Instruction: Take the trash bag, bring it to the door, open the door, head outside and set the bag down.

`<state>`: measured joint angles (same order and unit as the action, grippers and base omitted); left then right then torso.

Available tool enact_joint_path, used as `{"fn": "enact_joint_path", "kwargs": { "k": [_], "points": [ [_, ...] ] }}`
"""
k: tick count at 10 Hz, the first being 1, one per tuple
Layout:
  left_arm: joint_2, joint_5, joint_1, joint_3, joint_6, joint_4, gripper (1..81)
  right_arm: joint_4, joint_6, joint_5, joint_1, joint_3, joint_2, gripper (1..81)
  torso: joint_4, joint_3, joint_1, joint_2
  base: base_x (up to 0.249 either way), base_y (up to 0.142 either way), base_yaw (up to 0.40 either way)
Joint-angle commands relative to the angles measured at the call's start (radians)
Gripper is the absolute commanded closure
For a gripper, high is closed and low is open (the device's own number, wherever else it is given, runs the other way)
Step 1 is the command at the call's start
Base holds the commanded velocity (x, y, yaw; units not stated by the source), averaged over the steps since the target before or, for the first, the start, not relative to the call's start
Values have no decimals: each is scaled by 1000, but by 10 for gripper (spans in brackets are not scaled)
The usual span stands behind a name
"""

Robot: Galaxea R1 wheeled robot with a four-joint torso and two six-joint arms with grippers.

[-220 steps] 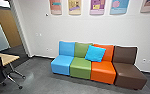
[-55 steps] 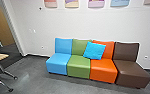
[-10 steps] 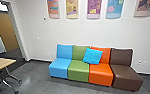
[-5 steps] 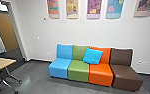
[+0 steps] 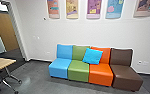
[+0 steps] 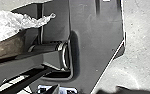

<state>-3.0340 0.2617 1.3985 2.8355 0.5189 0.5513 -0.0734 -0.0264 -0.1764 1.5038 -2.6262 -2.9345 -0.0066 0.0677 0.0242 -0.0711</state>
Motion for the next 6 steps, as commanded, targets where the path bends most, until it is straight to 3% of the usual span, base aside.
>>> {"fn": "enact_joint_path", "kwargs": {
  "k": [1, 6],
  "points": [
    [3, 88, -59, 1, 1, -4, 811, 1, 2, -66, -52, 3, 9, 10, 0, 0, 0, 0, 0, 0, -100],
    [1, 90, -59, 1, 1, -5, 811, 3, 2, -66, -50, 5, 7, 10, 0, 0, 0, 0, 0, 0, -157]
  ]
}}
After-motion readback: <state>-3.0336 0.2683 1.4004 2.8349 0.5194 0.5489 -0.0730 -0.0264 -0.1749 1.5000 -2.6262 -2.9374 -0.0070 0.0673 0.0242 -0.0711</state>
